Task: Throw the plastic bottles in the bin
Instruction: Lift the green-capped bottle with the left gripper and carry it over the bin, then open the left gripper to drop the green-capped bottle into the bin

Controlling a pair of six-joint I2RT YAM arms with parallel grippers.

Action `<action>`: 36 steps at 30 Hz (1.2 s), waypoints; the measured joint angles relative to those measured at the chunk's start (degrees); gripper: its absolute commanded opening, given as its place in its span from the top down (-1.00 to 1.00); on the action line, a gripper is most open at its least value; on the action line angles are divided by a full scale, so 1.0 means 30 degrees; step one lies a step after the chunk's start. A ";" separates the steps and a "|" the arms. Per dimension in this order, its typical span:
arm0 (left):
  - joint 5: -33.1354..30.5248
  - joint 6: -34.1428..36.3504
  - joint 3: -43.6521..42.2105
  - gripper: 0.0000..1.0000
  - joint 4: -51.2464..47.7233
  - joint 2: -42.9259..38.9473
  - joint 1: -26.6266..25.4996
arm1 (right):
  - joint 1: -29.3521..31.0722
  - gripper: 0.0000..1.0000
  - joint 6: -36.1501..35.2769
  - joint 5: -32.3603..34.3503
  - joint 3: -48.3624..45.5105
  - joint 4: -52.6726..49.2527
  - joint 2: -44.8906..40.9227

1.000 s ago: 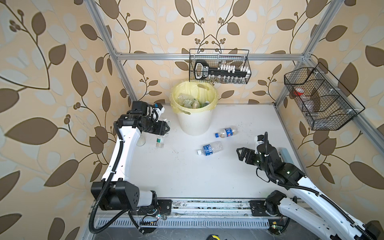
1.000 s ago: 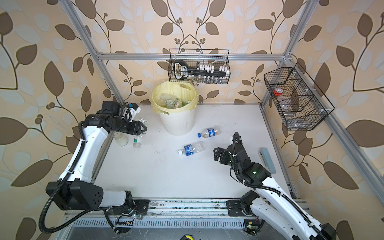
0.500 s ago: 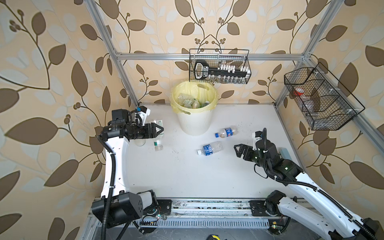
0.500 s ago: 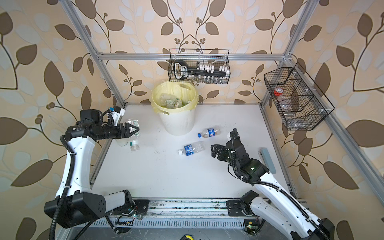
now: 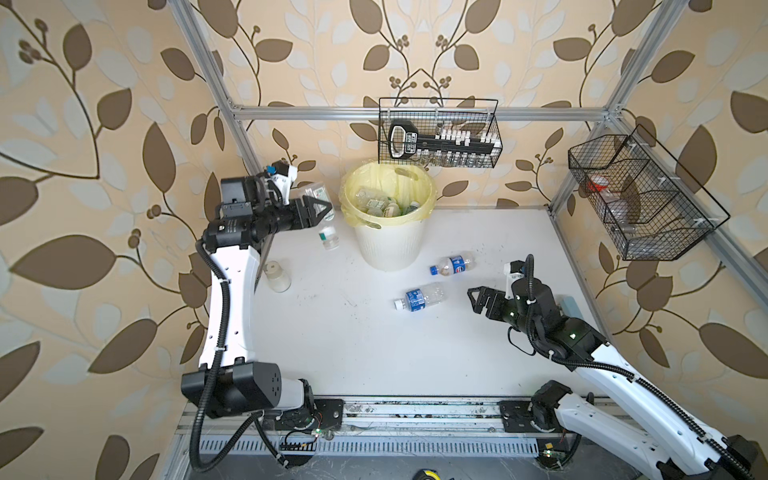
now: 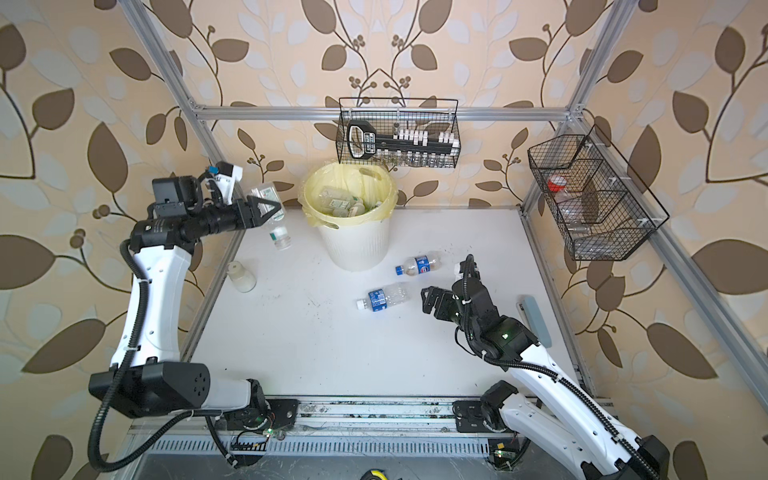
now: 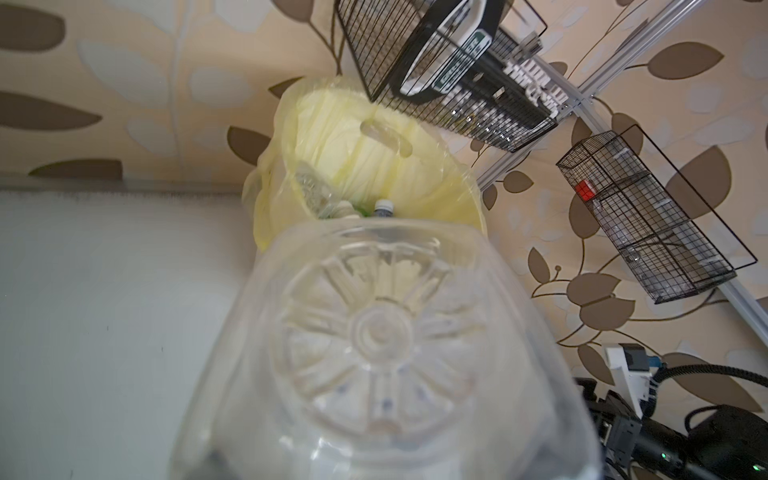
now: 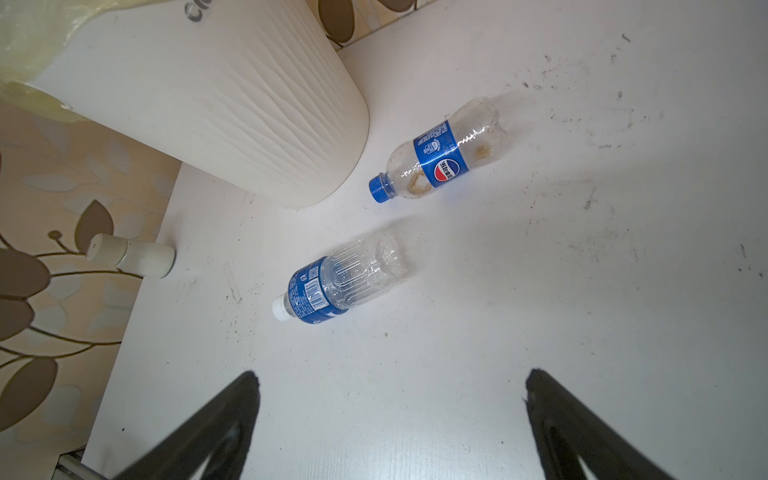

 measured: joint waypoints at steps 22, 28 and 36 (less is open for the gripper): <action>-0.6856 0.0321 0.7016 -0.98 0.0495 0.2783 -0.4320 | 0.0000 -1.00 0.0095 0.0750 0.0721 -0.0845 -0.1319; -0.7111 0.1719 0.2390 -0.98 0.0619 -0.1661 -0.4328 | 0.0000 -1.00 0.0729 0.1122 0.0109 -0.0969 -0.0648; -0.6739 0.3002 -0.2616 -0.98 0.0291 -0.2827 -0.4328 | -0.0007 -1.00 0.2018 0.1836 0.0109 -0.1158 -0.0648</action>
